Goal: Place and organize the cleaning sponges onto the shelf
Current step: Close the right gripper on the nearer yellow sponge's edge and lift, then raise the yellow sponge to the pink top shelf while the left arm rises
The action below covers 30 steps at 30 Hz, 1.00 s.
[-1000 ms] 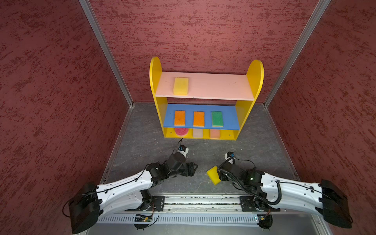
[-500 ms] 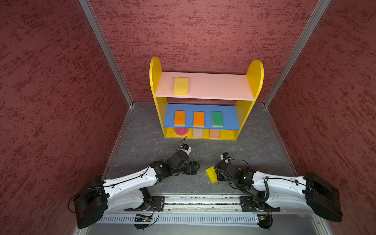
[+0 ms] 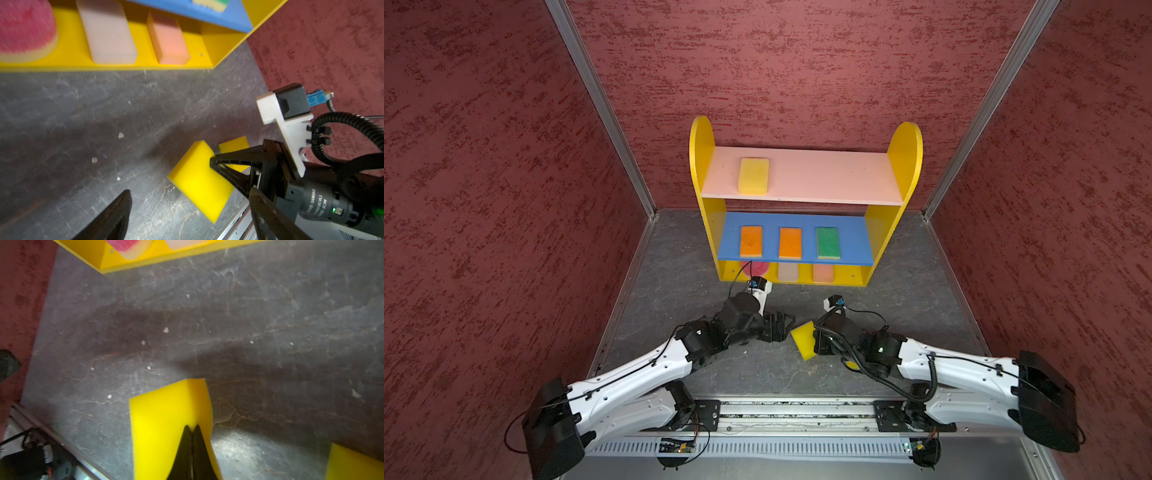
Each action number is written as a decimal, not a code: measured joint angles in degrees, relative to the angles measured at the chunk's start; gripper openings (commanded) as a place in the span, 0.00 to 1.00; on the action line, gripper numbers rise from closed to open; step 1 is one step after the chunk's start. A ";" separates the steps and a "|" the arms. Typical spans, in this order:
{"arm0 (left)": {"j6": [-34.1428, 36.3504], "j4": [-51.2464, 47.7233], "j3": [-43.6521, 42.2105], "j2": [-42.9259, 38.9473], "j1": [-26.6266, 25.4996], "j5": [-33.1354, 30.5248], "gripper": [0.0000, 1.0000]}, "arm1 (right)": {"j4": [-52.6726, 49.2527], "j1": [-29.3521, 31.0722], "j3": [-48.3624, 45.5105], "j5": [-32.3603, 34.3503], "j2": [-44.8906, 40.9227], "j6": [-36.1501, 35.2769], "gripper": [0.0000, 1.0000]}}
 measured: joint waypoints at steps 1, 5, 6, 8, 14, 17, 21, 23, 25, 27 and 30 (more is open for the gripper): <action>0.46 -0.28 0.85 -1.09 0.76 -0.02 0.90 | -1.42 0.00 1.95 0.26 -0.37 -0.66 0.00; 1.90 -0.50 2.75 -5.38 3.52 -0.17 0.92 | -7.17 -0.04 10.43 1.68 -0.81 -3.89 0.00; 2.14 -0.52 3.13 -6.19 4.17 -0.20 0.92 | -8.96 -0.09 12.96 2.14 -0.81 -4.72 0.00; 2.89 -0.57 4.04 -7.06 5.38 -0.20 0.92 | -12.00 -0.09 17.59 3.23 -0.79 -6.19 0.00; 5.51 -1.99 7.74 -7.34 7.48 -0.59 0.93 | -19.63 -0.15 29.27 5.60 -0.81 -10.12 0.00; 6.93 -2.49 9.20 -8.26 8.31 -1.27 0.95 | -23.26 -0.15 33.81 6.40 -0.85 -11.54 0.00; 9.18 -2.93 11.80 -9.57 9.81 -1.81 0.96 | -28.28 -0.22 42.10 7.52 -0.20 -14.01 0.00; 10.29 -2.95 13.51 -9.68 10.45 -2.12 0.96 | -30.53 -0.24 48.02 8.76 1.53 -15.30 0.00; 11.23 -2.93 15.15 -9.60 11.08 -2.38 0.96 | -32.74 -0.24 54.99 10.54 4.24 -16.81 0.00; 11.78 -2.82 16.24 -9.57 11.76 -2.54 0.96 | -34.58 -0.42 63.04 12.57 7.89 -18.36 0.00; 11.91 -2.64 16.48 -9.66 12.72 -2.62 0.96 | -36.46 -1.73 74.05 14.45 13.44 -21.16 0.00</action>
